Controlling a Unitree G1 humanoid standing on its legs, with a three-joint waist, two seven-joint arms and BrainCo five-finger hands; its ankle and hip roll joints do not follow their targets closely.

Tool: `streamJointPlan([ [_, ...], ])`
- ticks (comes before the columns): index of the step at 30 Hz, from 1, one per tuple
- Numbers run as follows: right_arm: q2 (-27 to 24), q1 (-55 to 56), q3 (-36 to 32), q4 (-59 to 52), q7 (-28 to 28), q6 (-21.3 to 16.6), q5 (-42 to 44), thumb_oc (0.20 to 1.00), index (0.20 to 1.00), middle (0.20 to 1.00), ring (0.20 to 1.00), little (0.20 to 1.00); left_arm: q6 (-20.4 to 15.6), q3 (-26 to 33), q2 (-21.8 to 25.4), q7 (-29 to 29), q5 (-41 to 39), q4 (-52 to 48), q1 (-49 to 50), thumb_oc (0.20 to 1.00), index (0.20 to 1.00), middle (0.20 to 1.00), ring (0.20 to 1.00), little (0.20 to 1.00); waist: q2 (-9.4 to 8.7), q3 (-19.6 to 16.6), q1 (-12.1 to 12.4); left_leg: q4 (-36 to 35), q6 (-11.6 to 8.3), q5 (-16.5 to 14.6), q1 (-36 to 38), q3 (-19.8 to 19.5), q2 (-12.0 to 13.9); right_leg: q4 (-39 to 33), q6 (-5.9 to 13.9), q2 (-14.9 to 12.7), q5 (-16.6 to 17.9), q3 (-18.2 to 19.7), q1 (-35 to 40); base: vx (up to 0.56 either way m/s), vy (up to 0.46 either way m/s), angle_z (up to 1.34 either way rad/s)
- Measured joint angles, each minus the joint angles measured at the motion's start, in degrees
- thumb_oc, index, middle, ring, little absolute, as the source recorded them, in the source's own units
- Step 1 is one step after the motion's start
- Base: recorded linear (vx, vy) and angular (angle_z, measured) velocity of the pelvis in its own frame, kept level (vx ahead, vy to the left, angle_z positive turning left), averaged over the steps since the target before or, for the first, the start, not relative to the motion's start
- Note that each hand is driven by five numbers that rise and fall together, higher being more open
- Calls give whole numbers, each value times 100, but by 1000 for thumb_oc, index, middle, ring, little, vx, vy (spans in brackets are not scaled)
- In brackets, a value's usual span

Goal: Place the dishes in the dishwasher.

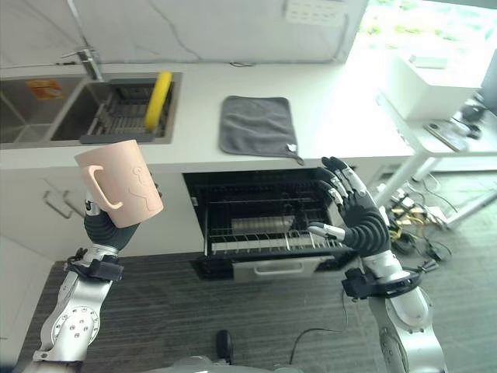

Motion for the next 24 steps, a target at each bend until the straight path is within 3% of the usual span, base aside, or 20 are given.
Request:
streamJointPlan([
  [2, 2, -25, 30, 2, -3, 18, 0, 1000, 1000, 1000, 1000, 1000, -1, -7, -7, 3, 59, -4, 148, 200, 200, 200, 200, 200, -39, -28, 176, -3, 102, -191, 187, -4, -49, 17, -45, -92, 351, 1, -58, 75, 180, 4],
  [3, 2, -51, 23, 46, 13, 77, 5, 1000, 1000, 1000, 1000, 1000, 1, -3, 4, 8, 208, -17, 353, 200, 200, 200, 200, 200, -64, -133, 221, -3, 189, -328, 290, -3, -97, 127, 59, -164, 422, -9, -48, 100, 261, -7],
  [7, 9, -14, 12, 57, 62, 146, 12, 1000, 1000, 1000, 1000, 1000, 25, -10, -19, 10, 232, -33, 262, 200, 200, 200, 200, 200, -40, -138, 130, 2, 240, -319, 352, -2, -46, 365, 151, -122, 430, -160, -127, 96, 255, -2],
  [9, 18, -106, 16, 130, 145, 181, 23, 1000, 1000, 1000, 1000, 1000, 15, -17, -12, 16, 397, -44, 209, 200, 200, 200, 200, 200, -17, -133, 113, 3, 239, -352, 488, -16, 155, 1449, 217, -36, 280, -155, -542, 23, 58, -5],
  [11, 144, -143, 63, 149, 170, 187, 24, 1000, 1000, 1000, 1000, 1000, 6, 12, 9, 27, 483, -76, 191, 200, 200, 200, 200, 200, -122, -116, 86, 3, 255, -433, 494, -8, 176, 2233, 247, -156, 64, -20, -1087, 46, -52, -5],
  [13, 155, -162, 289, 157, 163, 185, 19, 1000, 1000, 1000, 1000, 1000, 14, -27, 36, 92, 489, -66, 162, 200, 200, 200, 200, 200, -156, -110, 82, 6, 244, -426, 500, 8, 198, 1675, 179, -443, 118, -112, -1122, 31, -142, -2],
  [15, 156, -256, 393, 206, 122, 188, 20, 1000, 1000, 1000, 1000, 1000, 1, -108, 118, 148, 492, -74, -12, 200, 200, 200, 200, 200, -144, -102, 94, 6, 220, -416, 490, -3, 196, 355, 335, -912, 686, -195, -929, 30, -246, -1],
  [17, 187, -463, 470, 336, -65, 213, 19, 1000, 1000, 1000, 1000, 1000, -18, -134, 147, 280, 672, -87, -36, 200, 200, 200, 200, 200, -139, -90, 48, 30, 52, -444, 524, -67, 300, -623, 525, -1220, 1621, -8, -851, 45, -374, 11],
  [18, 190, -456, 469, 361, -145, 234, 19, 1000, 1000, 1000, 1000, 1000, -15, -133, 180, 322, 687, -88, -35, 200, 200, 200, 200, 200, -150, -89, 4, 22, -43, -432, 567, -158, 370, -624, 499, -1200, 1820, 11, -767, 12, -534, 38],
  [20, 220, -459, 491, 374, -192, 246, 16, 1000, 1000, 1000, 1000, 1000, -60, -104, 419, 403, 708, -306, 72, 200, 200, 200, 200, 200, -466, -101, 69, 11, -384, -478, 676, -237, 423, -609, 416, -1060, 2090, 6, -507, -28, -475, 27],
  [21, 212, -523, 516, 391, -192, 247, 16, 1000, 1000, 1000, 1000, 1000, -119, -104, 436, 424, 709, -317, 108, 200, 200, 200, 200, 200, -524, -89, 152, 11, -537, -478, 679, -216, 492, -591, 529, -985, 1747, -75, -498, -52, -468, 0],
  [24, 44, -771, 510, 559, -352, 426, 23, 1000, 1000, 1000, 1000, 1000, -120, -153, 174, 578, 706, -299, 65, 200, 200, 200, 200, 200, -124, 28, 35, 11, -827, -356, 585, -262, 1137, -591, 216, -340, 1636, -202, -496, -33, -406, 8],
])
